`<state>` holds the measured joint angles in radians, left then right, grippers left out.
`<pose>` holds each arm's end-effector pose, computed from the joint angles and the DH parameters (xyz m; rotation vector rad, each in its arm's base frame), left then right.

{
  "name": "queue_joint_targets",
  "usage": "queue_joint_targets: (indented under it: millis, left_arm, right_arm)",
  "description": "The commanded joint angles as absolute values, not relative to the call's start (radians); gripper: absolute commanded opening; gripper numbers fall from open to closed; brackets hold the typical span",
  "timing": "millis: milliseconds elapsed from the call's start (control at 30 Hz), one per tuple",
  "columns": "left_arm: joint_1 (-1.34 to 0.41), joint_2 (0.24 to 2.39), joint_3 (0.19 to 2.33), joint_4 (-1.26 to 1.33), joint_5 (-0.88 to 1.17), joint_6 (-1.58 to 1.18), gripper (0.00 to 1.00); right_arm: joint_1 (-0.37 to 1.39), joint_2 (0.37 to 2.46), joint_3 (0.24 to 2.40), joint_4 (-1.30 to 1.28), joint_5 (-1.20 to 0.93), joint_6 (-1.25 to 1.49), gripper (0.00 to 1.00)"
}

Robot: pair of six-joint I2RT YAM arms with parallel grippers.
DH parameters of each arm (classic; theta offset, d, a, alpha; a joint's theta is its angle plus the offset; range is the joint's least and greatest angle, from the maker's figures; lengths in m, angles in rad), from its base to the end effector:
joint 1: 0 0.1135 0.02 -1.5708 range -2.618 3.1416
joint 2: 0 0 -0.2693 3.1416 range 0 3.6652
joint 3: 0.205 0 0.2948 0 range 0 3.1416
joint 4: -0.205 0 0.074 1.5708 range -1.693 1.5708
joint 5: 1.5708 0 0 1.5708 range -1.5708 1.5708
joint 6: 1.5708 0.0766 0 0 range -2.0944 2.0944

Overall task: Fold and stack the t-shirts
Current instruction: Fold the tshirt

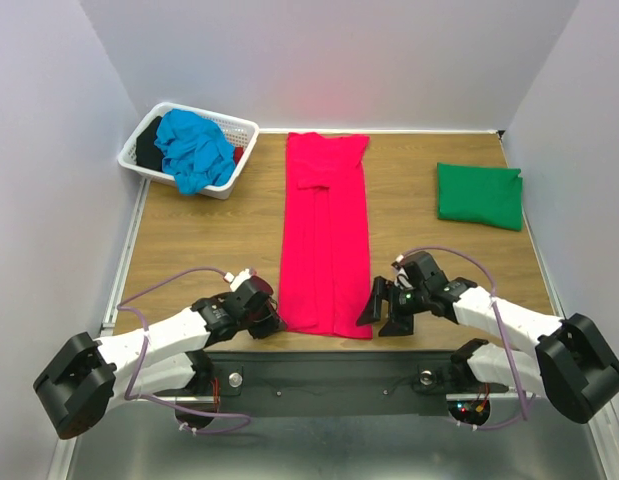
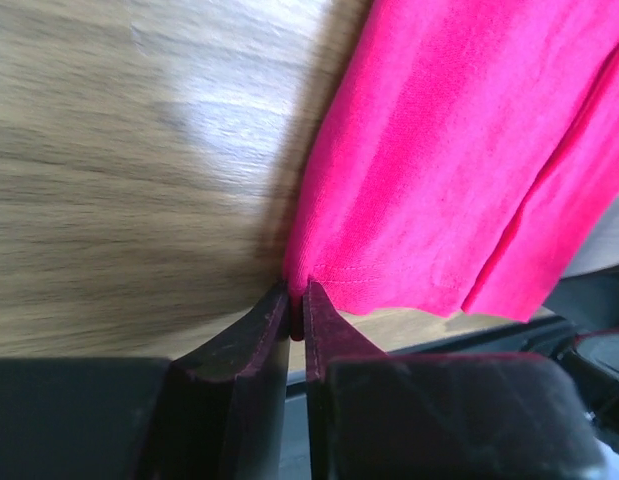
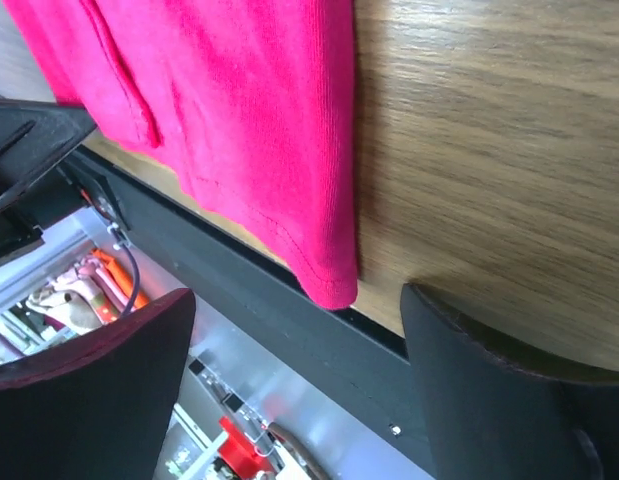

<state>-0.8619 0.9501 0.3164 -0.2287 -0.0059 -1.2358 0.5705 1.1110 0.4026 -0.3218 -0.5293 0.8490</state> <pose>0.1497 -0.1739 0.0957 -0.4967 2.6103 -0.8479 0.1734 0.1572 0.0925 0.1847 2.8675 1.1064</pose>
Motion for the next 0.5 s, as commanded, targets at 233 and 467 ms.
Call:
queue_joint_targets:
  millis: [233, 467]
  left_arm:
    - [-0.861, 0.943, 0.253, -0.198, 0.046, -1.238, 0.00]
    - [-0.861, 0.899, 0.256, -0.186, 0.060, -1.220, 0.00]
  right_arm:
    - [0.618, 1.163, 0.383, -0.275, -0.406, 0.904, 0.56]
    - [0.618, 1.219, 0.383, -0.255, -0.402, 0.877, 0.19]
